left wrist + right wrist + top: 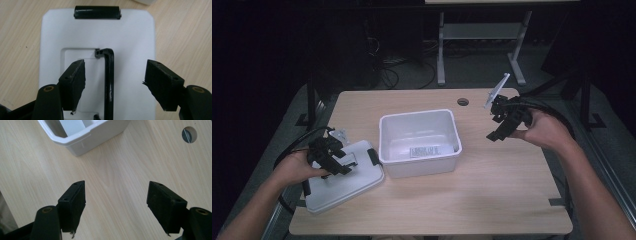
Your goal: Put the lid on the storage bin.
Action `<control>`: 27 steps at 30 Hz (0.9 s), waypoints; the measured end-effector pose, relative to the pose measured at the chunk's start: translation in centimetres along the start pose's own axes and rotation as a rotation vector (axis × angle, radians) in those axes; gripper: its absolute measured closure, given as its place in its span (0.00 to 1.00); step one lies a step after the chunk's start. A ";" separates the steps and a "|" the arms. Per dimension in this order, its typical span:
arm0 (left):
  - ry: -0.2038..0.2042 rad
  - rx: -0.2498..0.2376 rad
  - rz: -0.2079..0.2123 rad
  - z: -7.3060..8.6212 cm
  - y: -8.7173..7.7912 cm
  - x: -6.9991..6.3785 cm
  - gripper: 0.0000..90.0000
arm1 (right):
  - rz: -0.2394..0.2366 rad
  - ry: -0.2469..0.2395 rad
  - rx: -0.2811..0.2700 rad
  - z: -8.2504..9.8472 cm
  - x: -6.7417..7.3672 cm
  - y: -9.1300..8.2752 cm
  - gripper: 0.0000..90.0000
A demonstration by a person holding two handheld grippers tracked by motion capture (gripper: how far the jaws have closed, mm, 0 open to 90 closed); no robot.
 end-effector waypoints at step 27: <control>0.025 0.058 -0.022 1.2 1.4 0.1 0.49 | -0.012 0.073 -0.028 3.6 -0.3 2.2 0.32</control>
Point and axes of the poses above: each handheld gripper's, and its own axes: y roughly forward along the jaws, z roughly out of its underside, x roughly to its left, the point moved 9 cm from there along y, roughly forward along the jaws, and after that the axes turned 7 degrees about -z, right-handed, at the moved point
